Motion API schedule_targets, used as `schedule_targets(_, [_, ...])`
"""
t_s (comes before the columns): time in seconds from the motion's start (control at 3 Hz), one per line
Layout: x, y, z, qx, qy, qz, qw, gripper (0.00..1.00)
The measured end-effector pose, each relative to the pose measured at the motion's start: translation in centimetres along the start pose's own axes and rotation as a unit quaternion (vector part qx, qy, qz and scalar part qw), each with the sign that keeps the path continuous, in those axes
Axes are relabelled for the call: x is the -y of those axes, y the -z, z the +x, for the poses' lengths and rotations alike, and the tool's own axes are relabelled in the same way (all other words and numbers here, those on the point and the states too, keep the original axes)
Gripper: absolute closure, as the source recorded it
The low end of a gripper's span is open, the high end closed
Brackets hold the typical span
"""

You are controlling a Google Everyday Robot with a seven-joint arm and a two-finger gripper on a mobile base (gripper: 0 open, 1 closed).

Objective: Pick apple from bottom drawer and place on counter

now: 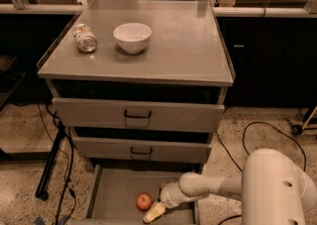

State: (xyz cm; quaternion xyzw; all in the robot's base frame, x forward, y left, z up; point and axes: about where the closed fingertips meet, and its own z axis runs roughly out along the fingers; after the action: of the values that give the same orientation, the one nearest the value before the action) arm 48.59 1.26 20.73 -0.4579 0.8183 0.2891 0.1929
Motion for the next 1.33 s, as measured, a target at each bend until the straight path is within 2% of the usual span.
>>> schedule_targets(0.33, [0.0, -0.3, 0.0, -0.005, 0.001, 0.005, 1.0000, 0.00])
schedule_targets(1.0, [2.4, -2.3, -1.2, 0.012, 0.003, 0.042, 0.9990, 0.00])
schedule_targets(1.33, [2.5, -3.0, -0.7, 0.013, -0.013, 0.032, 0.9993, 0.00])
